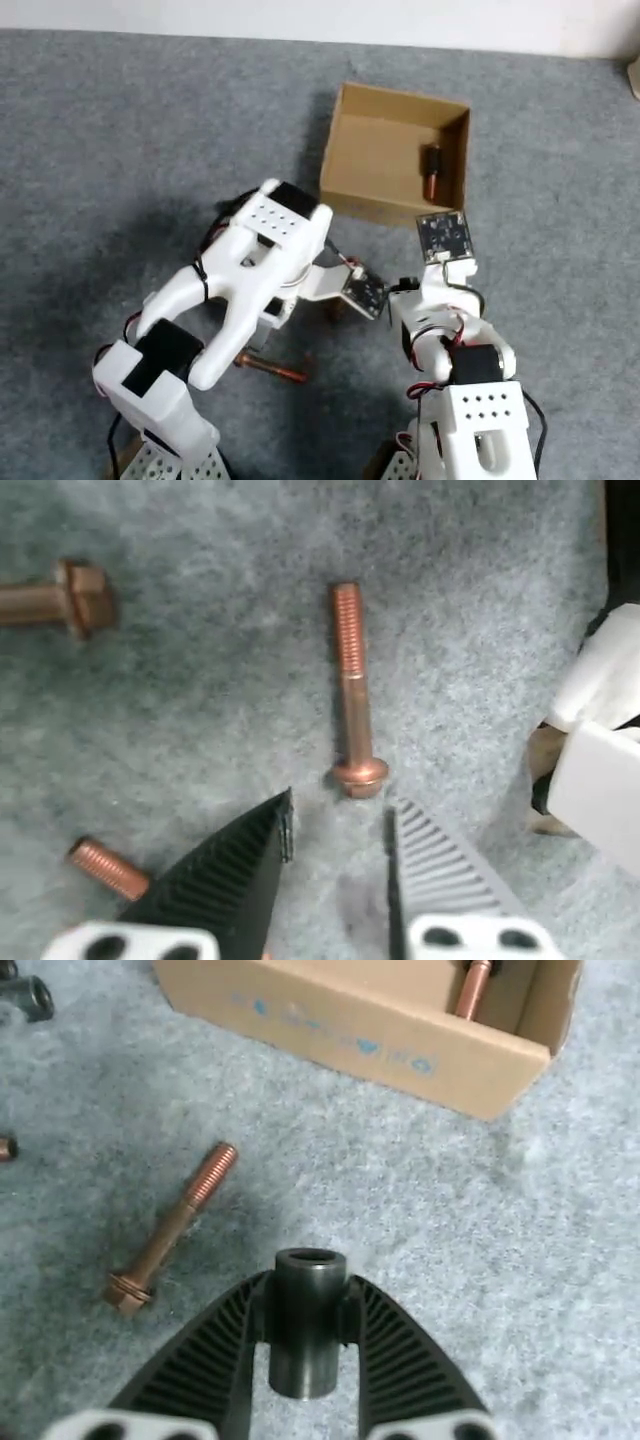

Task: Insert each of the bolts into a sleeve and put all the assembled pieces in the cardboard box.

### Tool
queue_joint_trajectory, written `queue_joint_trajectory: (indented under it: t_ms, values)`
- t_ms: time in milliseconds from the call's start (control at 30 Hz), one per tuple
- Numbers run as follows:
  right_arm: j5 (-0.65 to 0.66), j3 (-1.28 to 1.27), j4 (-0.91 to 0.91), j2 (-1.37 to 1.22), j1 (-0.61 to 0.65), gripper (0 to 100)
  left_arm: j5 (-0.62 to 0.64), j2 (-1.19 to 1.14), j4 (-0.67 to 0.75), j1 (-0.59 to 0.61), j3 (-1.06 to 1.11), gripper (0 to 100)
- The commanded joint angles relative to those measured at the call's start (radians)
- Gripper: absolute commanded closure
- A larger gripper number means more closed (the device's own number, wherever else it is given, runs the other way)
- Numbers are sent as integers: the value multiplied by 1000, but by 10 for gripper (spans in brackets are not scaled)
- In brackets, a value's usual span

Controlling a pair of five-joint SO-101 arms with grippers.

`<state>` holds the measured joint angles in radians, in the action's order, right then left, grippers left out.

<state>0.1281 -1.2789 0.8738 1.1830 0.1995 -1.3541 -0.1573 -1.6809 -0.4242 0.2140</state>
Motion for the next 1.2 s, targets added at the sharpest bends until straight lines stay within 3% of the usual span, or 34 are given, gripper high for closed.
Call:
queue_joint_trajectory:
  t_ms: [0, 100, 267, 433, 600, 767, 933, 1167]
  values:
    - [12, 5, -28, 13, -10, 994, 63, 12, -15, -8, -47, 893]
    - [12, 5, -28, 13, -10, 994, 299, 13, 5, -4, -54, 911]
    - [12, 5, -28, 13, -10, 994, 804, 13, 40, -1, -27, 909]
    - [12, 5, -28, 13, -10, 994, 1114, 12, 44, -4, -19, 909]
    - [12, -24, -67, 13, -10, 994, 1507, 2, 92, 59, -18, 908]
    - [14, -68, -130, 13, -10, 994, 1626, 10, 126, 68, -18, 912]
    - [14, -70, -130, 13, -10, 994, 1840, 13, 133, 70, 47, 900]
    - [14, -70, -130, 13, -12, 994, 2038, 13, 126, 13, 61, 770]
